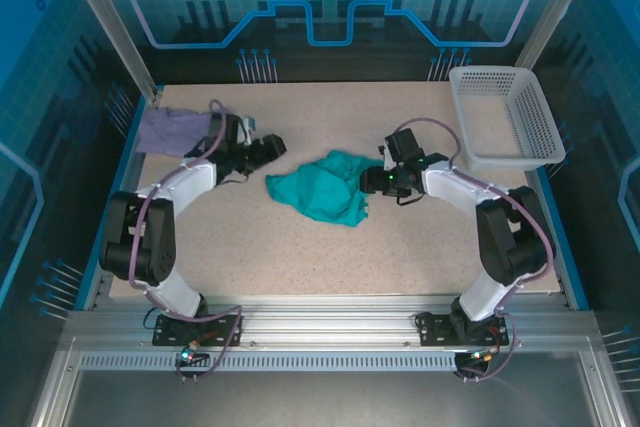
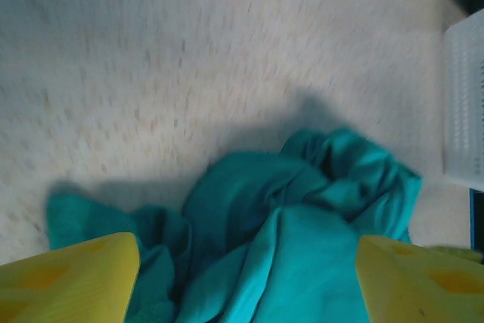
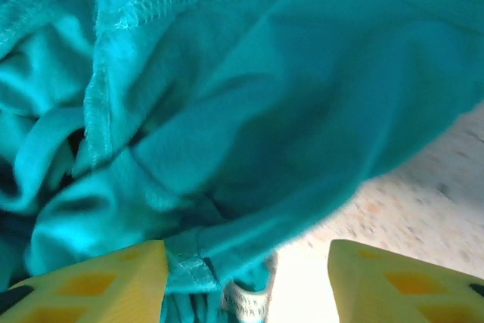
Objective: Fold the inside-out t-shirt
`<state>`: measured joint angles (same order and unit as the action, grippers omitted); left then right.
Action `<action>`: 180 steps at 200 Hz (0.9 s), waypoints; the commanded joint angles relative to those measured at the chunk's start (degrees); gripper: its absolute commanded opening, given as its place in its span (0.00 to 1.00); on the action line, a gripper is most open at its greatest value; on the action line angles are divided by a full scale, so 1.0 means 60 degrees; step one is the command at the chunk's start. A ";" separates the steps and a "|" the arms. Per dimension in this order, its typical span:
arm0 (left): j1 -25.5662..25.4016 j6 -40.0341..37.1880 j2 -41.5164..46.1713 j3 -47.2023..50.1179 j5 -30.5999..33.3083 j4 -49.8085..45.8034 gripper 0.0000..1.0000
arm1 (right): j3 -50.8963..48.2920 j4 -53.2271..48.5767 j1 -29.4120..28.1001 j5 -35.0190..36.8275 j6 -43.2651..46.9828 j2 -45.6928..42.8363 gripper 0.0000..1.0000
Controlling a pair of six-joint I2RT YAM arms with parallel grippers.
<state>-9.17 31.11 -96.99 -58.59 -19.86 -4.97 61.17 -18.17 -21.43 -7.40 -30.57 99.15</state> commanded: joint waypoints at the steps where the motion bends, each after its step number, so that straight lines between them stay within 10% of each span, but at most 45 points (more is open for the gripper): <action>1: -0.0273 -0.0236 -0.0542 -0.0039 -0.0475 -0.0196 0.60 | 0.0216 0.0763 -0.0017 -0.0593 -0.0535 0.0540 0.44; 27: -0.0333 -0.0297 -0.0432 -0.0028 -0.0390 -0.0276 0.28 | 0.0252 0.0782 0.0109 -0.0275 -0.0371 0.0012 0.10; 52: -0.0275 -0.0415 0.0767 -0.0228 -0.0269 -0.0540 0.00 | 0.0273 0.0519 0.0261 0.0031 0.0276 -0.1826 0.02; 123: -0.0274 0.0356 0.5815 -0.1381 0.0819 -0.1015 0.00 | 0.2655 -0.1519 0.0275 0.0143 0.1636 -0.6193 0.00; 180: -0.0274 -0.0159 0.7184 -0.2180 0.1959 -0.1910 0.00 | 0.3408 -0.1956 0.0265 0.0373 0.1942 -0.7295 0.00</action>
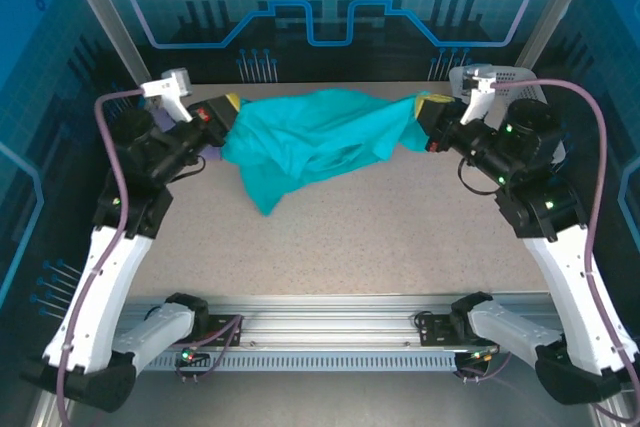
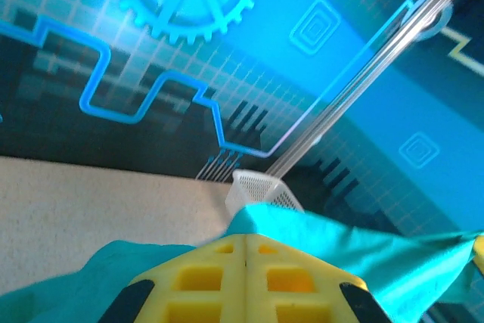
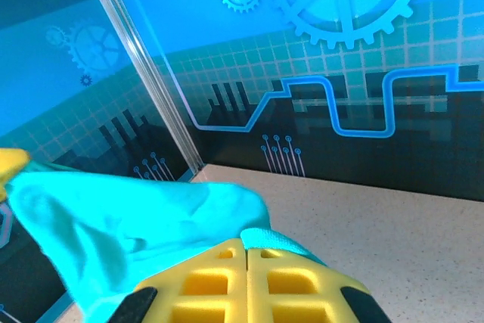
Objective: Fold the inside-out t-shirt
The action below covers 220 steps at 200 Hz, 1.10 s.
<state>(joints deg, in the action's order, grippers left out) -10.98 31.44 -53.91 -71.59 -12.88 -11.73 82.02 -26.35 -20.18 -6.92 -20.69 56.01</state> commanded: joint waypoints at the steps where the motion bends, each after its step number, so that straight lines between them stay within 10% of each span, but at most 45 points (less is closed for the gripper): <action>1: 0.0029 -0.0214 0.0005 0.0005 0.0813 -0.0770 0.00 | -0.0101 -0.0584 0.0055 0.0305 0.0282 -0.0112 0.00; 58: 0.0009 0.0216 -0.2389 0.1372 0.0844 0.0153 0.00 | -0.1387 -0.0491 0.0814 0.1722 0.0121 0.3113 0.04; 90: -0.0172 0.0599 -0.4564 0.0983 -0.0120 0.0520 0.00 | -0.0066 -0.1507 0.1808 0.2512 0.0511 0.6361 0.36; 133: -0.0425 0.0505 -0.4696 0.1381 -0.0127 0.0588 0.00 | -0.3179 0.0833 -0.1200 0.1833 0.1353 0.4397 0.63; 172: -0.0425 0.0344 -0.4370 0.1677 -0.0128 0.0440 0.00 | -0.3979 0.1562 -0.2979 0.1970 0.1185 0.4682 0.67; 194: -0.0425 0.0190 -0.4186 0.1722 0.0026 0.0311 0.00 | -0.3246 0.0523 -0.2513 0.3734 0.0609 0.5538 0.66; 220: -0.0425 -0.0018 -0.4191 0.1777 0.0399 0.0166 0.00 | -0.2922 0.0506 -0.1186 0.2873 0.0033 0.6394 0.66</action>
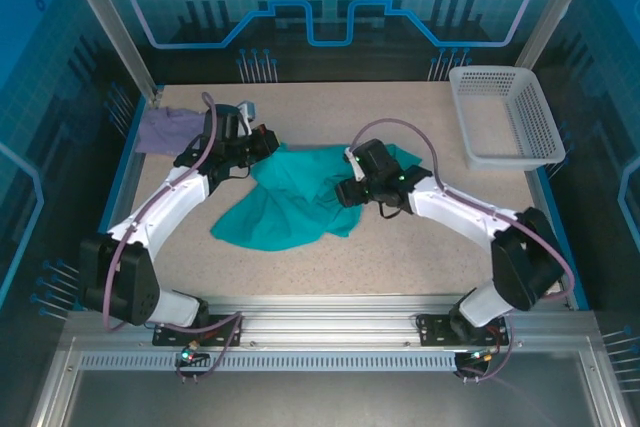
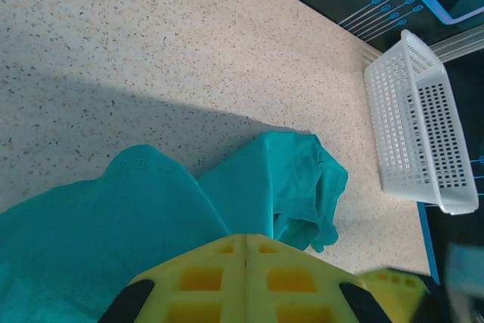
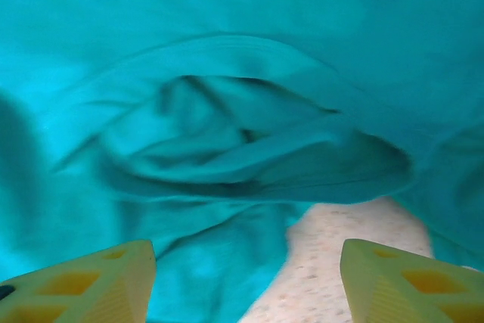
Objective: Fold the inside-out t-shirt
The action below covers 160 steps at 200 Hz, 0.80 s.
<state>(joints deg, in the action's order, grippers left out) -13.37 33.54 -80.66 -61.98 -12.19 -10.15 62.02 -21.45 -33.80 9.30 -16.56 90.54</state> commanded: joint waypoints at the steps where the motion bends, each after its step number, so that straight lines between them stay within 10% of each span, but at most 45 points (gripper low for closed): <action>1: -0.0028 -0.0371 0.0264 0.0176 0.0292 -0.0096 0.00 | 0.0421 -0.0301 0.1139 0.0115 -0.0691 0.0669 0.65; 67: -0.0028 -0.0549 -0.0246 0.0178 0.0473 -0.0110 0.00 | 0.1165 0.0813 0.3138 -0.3517 -0.1784 0.2442 0.62; 160: -0.0028 -0.0638 -0.0340 0.0244 0.0493 -0.0154 0.00 | 0.2688 0.0646 0.3632 -0.3824 -0.1943 0.4149 0.47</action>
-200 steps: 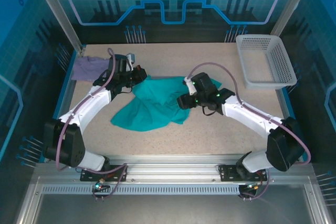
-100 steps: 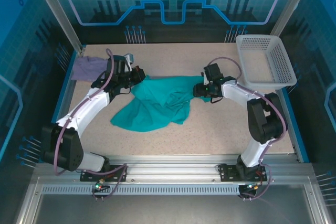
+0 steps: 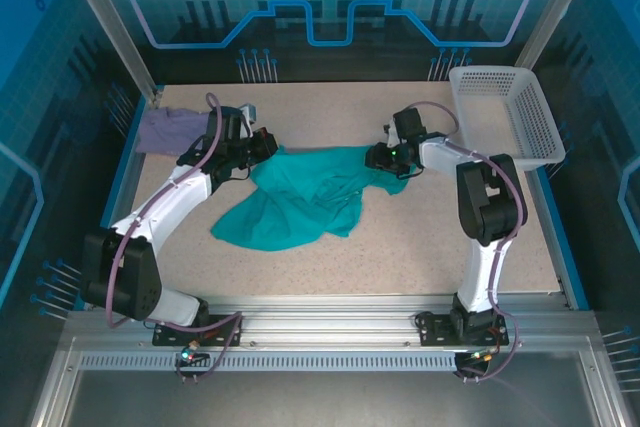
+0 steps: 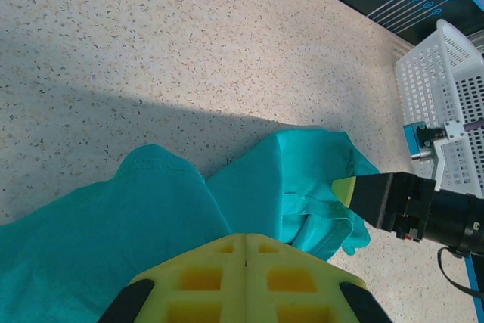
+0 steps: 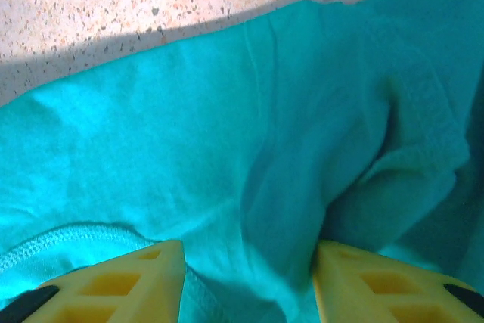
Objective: Fold the inside-out t-shirt
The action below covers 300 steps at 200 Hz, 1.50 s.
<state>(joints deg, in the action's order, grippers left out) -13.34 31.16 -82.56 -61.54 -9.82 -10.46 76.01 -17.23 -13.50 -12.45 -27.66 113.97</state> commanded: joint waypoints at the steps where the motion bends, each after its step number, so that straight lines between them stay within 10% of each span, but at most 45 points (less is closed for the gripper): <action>1: -0.0032 -0.0241 -0.0023 0.0175 0.0099 -0.0103 0.00 | 0.0363 -0.0057 0.0253 -0.0190 -0.0092 0.0248 0.47; 72: -0.0032 -0.0425 -0.0082 0.0326 0.0268 -0.0148 0.00 | 0.1188 -0.0116 0.0604 -0.0751 -0.0090 0.0856 0.04; 118: 0.0309 -0.1015 0.0196 0.0667 0.3484 -0.1120 0.51 | 0.0315 0.0908 0.0773 -0.1931 -0.0873 -0.0576 0.00; 148: -0.0053 -0.0867 0.1099 0.1594 0.2466 -0.0916 0.63 | 0.0383 0.0785 0.0893 -0.1980 -0.0853 -0.0563 0.00; 200: -0.0530 -0.0219 -0.0330 0.1497 0.0050 0.0145 0.61 | 0.0176 0.1138 0.1013 -0.2288 -0.1075 -0.0358 0.00; 300: -0.0706 -0.1120 -0.4108 -0.1999 0.1519 -0.0985 0.50 | -0.0015 0.1188 0.1031 -0.2364 -0.0956 -0.0418 0.00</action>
<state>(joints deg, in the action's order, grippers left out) -17.43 27.00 -103.61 -69.71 -3.64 -12.62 76.69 -11.05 -8.01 -24.93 -33.28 111.26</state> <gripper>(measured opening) 0.516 0.047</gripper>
